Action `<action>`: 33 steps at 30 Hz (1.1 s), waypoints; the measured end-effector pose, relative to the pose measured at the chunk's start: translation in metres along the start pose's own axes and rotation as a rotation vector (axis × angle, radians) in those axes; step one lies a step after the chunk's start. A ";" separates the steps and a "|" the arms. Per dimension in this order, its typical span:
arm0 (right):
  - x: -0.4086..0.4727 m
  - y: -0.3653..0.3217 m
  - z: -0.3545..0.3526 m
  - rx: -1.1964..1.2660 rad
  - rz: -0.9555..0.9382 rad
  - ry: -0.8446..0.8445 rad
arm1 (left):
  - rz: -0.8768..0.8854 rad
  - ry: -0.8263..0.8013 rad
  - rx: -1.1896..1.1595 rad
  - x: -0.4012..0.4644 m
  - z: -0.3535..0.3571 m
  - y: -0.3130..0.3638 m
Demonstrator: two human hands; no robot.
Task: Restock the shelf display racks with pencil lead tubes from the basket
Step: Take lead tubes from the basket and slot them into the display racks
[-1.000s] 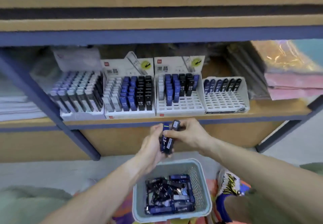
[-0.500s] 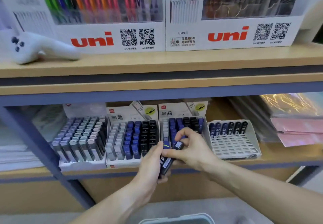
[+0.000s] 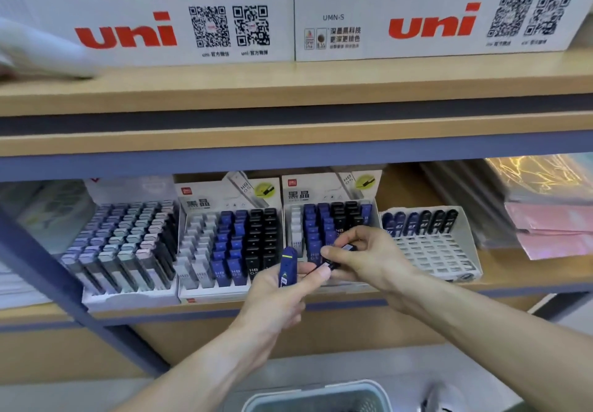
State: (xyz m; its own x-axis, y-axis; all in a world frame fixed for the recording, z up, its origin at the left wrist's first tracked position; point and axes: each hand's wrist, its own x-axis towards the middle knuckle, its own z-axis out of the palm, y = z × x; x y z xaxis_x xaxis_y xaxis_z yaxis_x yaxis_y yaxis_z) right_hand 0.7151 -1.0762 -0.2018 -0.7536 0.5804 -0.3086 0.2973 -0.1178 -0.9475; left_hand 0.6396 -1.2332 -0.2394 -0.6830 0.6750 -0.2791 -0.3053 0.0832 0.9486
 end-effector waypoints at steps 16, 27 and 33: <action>0.005 -0.002 -0.021 -0.023 -0.147 -0.069 | -0.142 0.040 -0.113 0.010 0.009 -0.010; 0.029 -0.004 -0.053 -0.502 -0.536 0.295 | -0.182 -0.052 -0.387 0.010 0.018 -0.005; 0.035 -0.002 -0.056 -0.711 -0.667 0.273 | -0.188 -0.011 -0.274 0.007 0.022 -0.003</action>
State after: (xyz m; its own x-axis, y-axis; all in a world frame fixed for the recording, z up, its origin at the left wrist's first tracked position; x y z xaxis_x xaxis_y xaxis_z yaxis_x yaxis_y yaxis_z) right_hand 0.7206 -1.0109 -0.2056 -0.7601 0.5274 0.3796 0.2122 0.7536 -0.6221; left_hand 0.6506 -1.2126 -0.2409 -0.5911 0.6745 -0.4423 -0.5935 0.0076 0.8048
